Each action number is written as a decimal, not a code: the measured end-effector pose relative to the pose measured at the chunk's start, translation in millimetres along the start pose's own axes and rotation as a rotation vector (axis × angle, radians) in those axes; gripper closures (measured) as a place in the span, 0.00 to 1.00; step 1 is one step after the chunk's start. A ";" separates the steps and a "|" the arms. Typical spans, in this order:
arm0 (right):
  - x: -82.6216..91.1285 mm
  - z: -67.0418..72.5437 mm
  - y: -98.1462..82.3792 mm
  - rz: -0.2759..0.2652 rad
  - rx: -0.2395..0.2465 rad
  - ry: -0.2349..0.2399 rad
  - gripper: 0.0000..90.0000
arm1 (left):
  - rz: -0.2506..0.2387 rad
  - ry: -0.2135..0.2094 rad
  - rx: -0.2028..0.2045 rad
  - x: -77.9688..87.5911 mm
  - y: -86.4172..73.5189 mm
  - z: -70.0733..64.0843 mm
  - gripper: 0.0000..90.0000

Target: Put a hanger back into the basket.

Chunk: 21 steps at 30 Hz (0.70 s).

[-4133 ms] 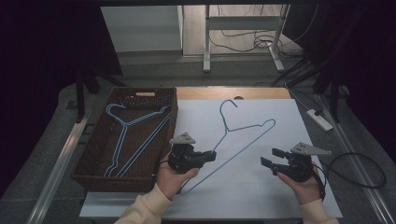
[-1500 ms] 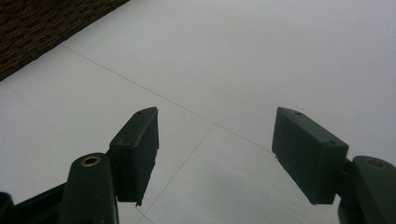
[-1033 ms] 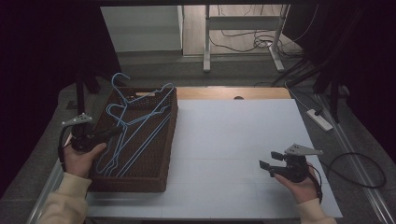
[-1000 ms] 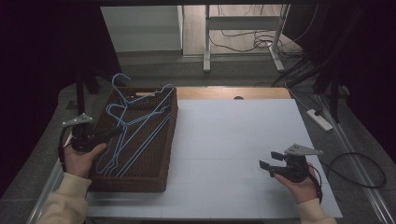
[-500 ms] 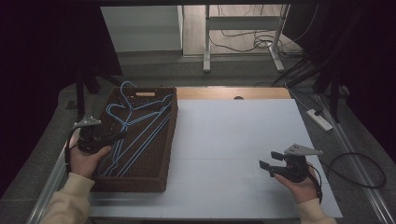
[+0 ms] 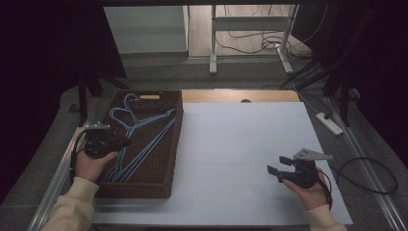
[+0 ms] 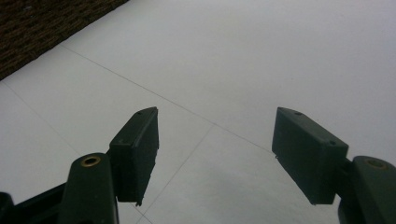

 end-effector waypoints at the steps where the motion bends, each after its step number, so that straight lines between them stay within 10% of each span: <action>1: 0.0 -0.1 0.0 0.000 0.000 0.001 0.36 | -0.010 0.002 -0.002 0.6 0.2 -0.4 0.76; 8: -0.1 0.1 0.0 0.000 0.002 0.000 0.36 | -0.061 0.025 -0.044 6.1 1.8 -7.3 0.47; 21: 0.2 0.2 0.2 -0.002 0.001 0.000 0.36 | -0.143 -0.141 -0.116 28.8 5.6 -46.9 0.35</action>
Point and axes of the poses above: each handheld gripper's, and its own axes: x roughly backward along the jaws, y roughly out of its top, z roughly to its left, the point moved 2 cm from there along -x, roughly forward along the jaws, and after that the axes turned 10 degrees about x, right-handed, at the moved point
